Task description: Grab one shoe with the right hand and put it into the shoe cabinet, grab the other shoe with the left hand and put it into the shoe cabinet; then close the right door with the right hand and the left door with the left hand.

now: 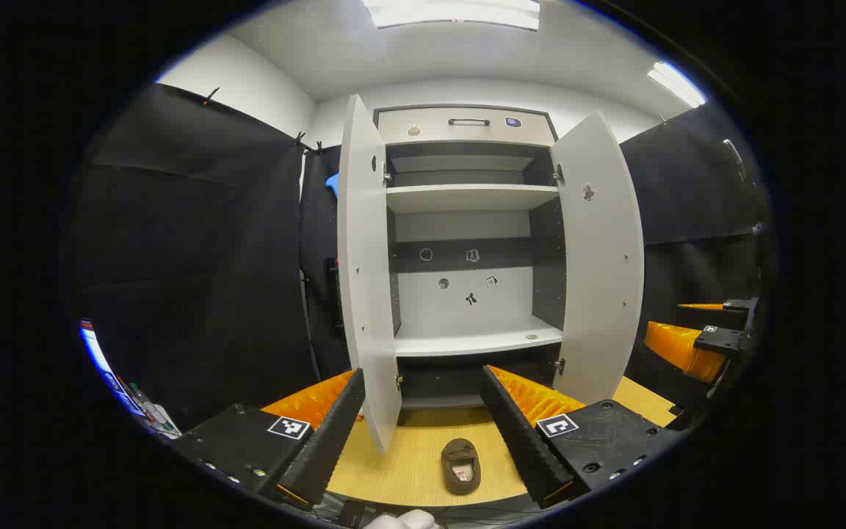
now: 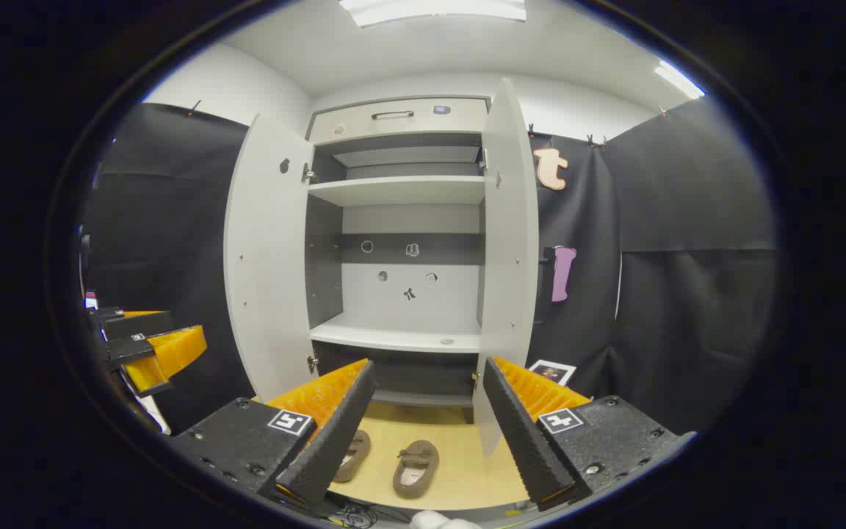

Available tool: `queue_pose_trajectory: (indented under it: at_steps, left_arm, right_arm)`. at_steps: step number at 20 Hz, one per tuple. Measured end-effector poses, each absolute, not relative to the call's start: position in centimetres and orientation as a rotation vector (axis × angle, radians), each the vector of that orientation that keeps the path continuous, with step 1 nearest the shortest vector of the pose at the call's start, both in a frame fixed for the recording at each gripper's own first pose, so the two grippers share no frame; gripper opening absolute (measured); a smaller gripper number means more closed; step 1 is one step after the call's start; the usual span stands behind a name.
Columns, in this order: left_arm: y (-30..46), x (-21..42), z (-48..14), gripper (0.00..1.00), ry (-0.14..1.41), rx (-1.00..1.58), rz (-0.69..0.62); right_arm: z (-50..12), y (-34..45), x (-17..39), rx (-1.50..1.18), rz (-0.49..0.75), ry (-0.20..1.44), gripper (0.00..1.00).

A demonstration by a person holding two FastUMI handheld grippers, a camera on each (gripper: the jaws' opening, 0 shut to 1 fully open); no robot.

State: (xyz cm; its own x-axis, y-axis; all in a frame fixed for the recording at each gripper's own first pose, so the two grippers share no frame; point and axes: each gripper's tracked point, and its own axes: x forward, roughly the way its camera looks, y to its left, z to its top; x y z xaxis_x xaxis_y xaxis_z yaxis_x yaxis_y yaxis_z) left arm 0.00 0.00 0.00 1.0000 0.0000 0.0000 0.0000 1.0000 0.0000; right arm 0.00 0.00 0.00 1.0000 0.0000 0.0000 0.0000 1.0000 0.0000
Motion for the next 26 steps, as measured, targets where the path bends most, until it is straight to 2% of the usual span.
queue_pose_trajectory:
  at_steps: [17,26]
  left_arm:
    - [-0.6,-0.5,0.0,0.96,-0.001,0.008,-0.016]
    - [-0.1,-1.1,-0.7,0.96,0.014,0.01,-0.019]
  right_arm:
    - [-1.0,-0.7,0.0,0.001,-0.018,0.019,0.96]
    - [-7.3,0.0,1.1,-0.029,-0.017,0.152,0.96]
